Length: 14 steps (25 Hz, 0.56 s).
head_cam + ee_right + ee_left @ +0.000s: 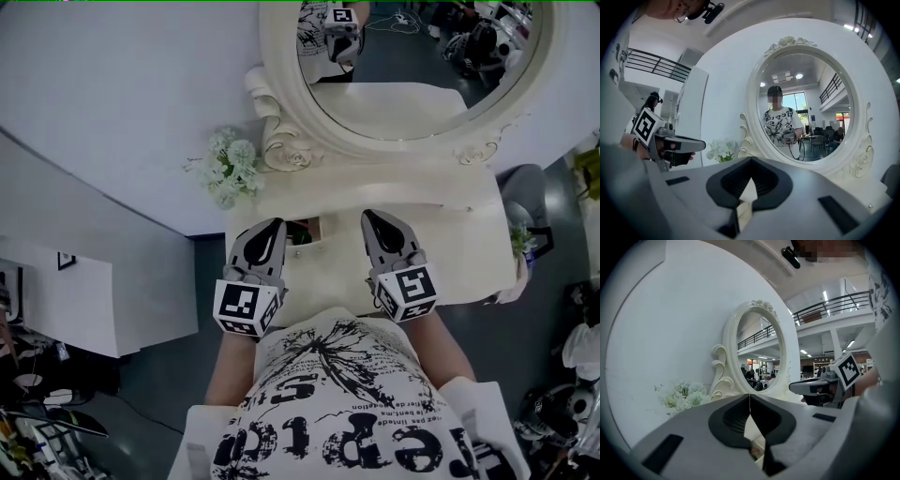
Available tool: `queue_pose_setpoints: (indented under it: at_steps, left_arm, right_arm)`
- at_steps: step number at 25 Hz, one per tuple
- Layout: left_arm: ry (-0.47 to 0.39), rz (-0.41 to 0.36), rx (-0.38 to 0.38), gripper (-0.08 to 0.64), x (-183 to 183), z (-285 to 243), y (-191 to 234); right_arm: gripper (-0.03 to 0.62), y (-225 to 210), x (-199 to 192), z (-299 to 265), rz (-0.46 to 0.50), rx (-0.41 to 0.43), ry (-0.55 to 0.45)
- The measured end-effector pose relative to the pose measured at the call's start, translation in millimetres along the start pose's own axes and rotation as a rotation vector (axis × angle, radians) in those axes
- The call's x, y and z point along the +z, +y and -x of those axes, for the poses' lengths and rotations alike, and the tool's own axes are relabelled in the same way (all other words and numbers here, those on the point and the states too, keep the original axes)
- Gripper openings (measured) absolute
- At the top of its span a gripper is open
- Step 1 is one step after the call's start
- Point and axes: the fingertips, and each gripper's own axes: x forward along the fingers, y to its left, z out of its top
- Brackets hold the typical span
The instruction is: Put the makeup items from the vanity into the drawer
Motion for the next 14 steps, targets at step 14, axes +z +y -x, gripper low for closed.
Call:
queue_pose_setpoints:
  at_steps: [14]
  left_arm:
    - [0.006, 0.006, 0.009, 0.021, -4.2, -4.7, -0.6]
  right_arm:
    - [0.017, 1.1, -4.9, -5.1, -0.002, 0.022, 0.013]
